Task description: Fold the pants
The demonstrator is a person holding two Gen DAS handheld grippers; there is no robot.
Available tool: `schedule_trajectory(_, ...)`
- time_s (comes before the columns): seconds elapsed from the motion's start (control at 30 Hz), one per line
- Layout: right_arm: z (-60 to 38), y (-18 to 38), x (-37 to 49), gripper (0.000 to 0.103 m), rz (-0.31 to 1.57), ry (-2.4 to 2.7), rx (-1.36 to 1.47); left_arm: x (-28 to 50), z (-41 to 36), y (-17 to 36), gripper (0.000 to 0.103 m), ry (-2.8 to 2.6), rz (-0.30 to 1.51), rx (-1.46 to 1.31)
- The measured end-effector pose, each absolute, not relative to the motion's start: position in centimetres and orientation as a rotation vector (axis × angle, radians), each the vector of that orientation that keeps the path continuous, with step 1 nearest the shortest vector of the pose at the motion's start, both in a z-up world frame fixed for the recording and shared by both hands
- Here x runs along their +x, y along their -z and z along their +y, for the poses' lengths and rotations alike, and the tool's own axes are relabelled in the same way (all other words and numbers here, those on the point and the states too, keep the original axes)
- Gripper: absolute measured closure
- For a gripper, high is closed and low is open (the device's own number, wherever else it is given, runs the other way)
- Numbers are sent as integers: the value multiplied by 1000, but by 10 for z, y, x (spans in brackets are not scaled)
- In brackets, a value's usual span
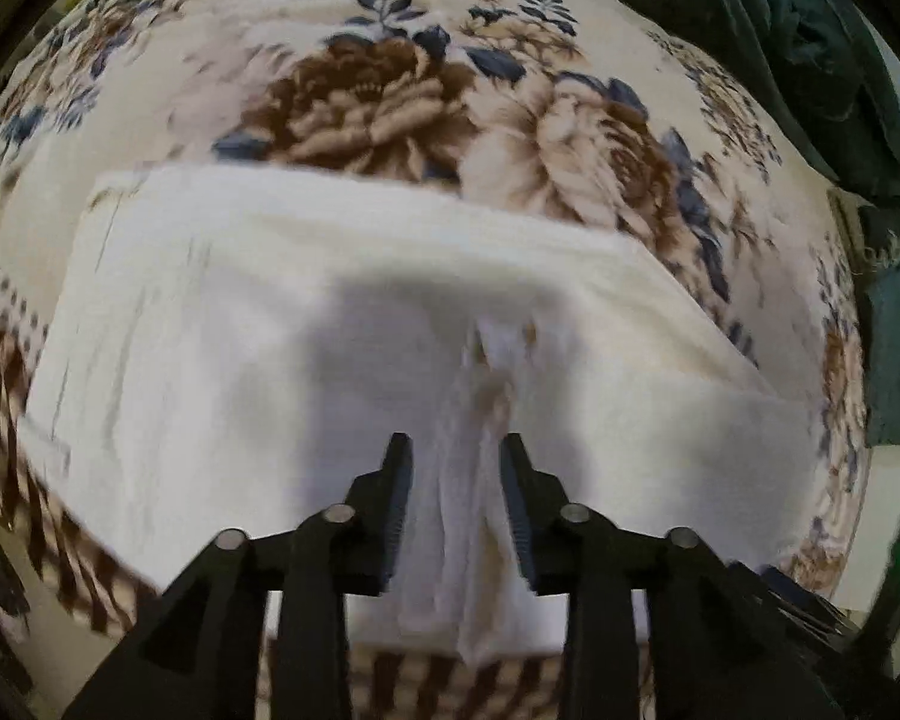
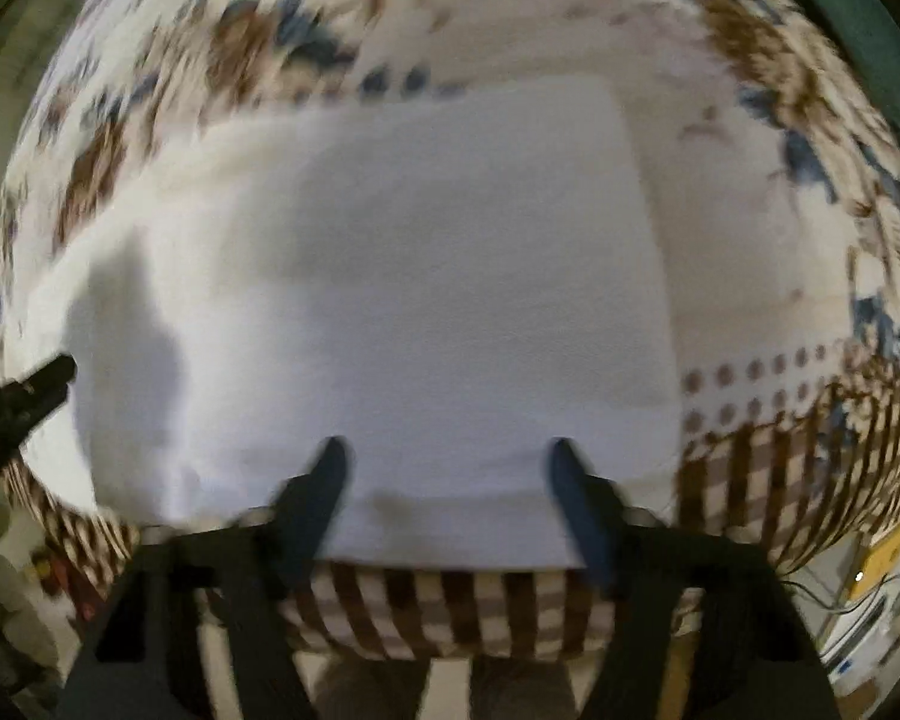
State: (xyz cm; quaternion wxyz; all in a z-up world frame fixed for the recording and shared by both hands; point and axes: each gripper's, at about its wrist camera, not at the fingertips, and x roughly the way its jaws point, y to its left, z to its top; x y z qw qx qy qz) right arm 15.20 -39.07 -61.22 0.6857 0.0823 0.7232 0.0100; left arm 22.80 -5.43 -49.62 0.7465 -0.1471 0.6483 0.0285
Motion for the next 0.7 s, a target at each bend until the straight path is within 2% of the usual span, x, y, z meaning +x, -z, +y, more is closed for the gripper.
schedule_trajectory(0.07,-386,623,139,46,1665,-49,127,213,-63,498,60,-41,1424,-315)
schedule_trajectory(0.17,-388,629,125,46,1700,-66,80,194,-71,523,58,-65,1516,-231)
schedule_trajectory(0.3,-403,623,113,46,1721,-73,92,175,-59,542,48,-76,1552,-283)
schedule_trajectory(0.47,-397,589,125,46,1613,-67,78,181,-61,513,48,-108,1527,-301)
schedule_trajectory(0.57,-396,596,138,46,1623,-56,78,188,-81,485,48,-95,1443,-262)
schedule_trajectory(0.7,-398,617,141,46,1667,-39,17,197,-105,513,48,-77,1506,-201)
